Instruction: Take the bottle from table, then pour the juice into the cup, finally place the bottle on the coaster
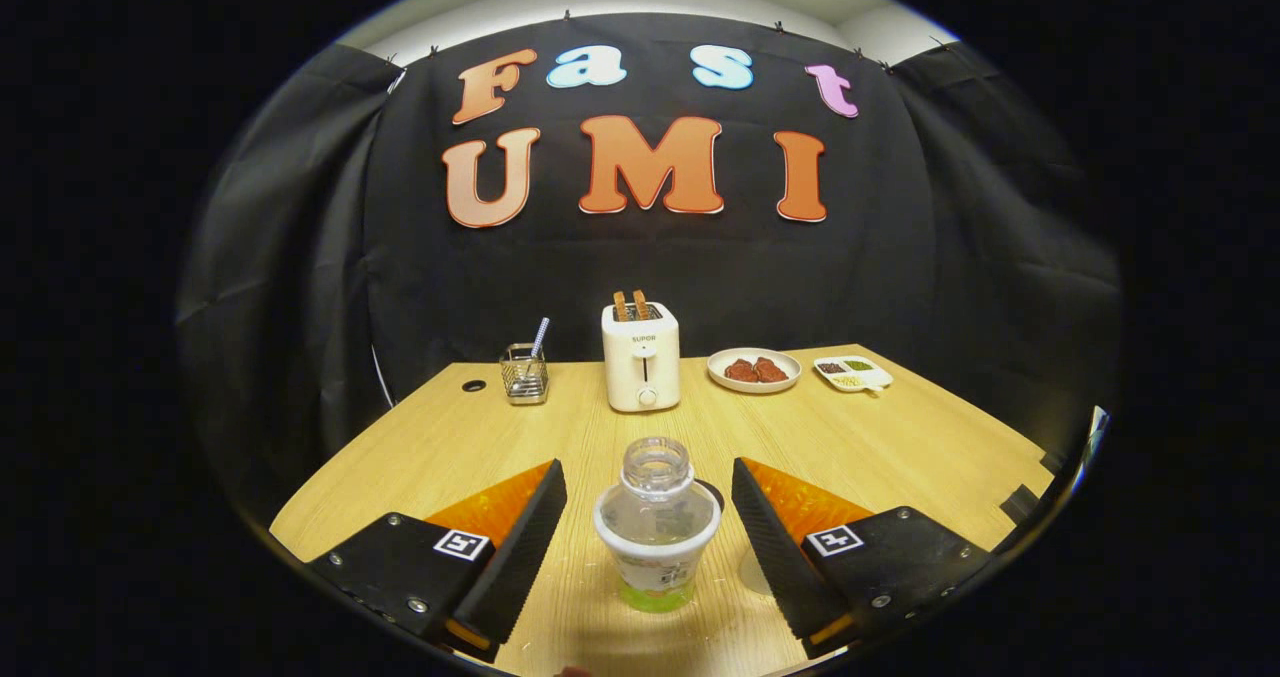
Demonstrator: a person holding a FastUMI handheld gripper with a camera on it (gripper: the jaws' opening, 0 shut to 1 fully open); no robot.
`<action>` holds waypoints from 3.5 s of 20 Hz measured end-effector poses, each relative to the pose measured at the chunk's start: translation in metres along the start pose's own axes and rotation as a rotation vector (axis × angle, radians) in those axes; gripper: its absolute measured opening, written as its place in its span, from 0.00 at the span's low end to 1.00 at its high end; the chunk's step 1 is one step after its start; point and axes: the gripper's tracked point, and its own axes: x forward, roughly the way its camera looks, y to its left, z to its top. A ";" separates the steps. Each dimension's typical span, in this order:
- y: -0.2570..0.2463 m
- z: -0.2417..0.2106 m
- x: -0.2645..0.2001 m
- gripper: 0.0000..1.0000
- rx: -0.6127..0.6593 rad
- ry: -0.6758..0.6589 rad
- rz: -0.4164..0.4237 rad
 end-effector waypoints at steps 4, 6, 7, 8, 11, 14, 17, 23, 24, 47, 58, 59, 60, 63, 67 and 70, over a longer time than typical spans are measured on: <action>-0.001 -0.022 0.006 0.99 -0.006 0.043 -0.006; 0.002 -0.033 0.012 0.99 -0.007 0.068 -0.005; 0.004 -0.039 0.013 0.99 -0.006 0.078 0.000; 0.005 -0.046 0.014 0.99 -0.005 0.091 0.007; 0.005 -0.067 0.019 0.99 -0.025 0.136 0.002; 0.006 -0.077 0.026 1.00 -0.047 0.151 0.003; 0.007 -0.082 0.032 0.99 -0.056 0.155 0.004; 0.006 -0.093 0.041 0.96 -0.025 0.147 -0.014; 0.005 -0.092 0.041 0.88 -0.015 0.135 -0.022; 0.063 -0.006 0.032 0.56 0.812 0.044 0.198; 0.067 0.011 0.045 0.56 1.258 0.051 0.257; 0.066 0.014 0.044 0.56 1.282 0.049 0.256; 0.063 0.016 0.044 0.56 1.304 0.046 0.254; 0.057 0.020 0.044 0.56 1.384 0.043 0.240; 0.053 0.020 0.043 0.56 1.488 0.059 0.227; 0.051 0.021 0.045 0.56 1.528 0.065 0.229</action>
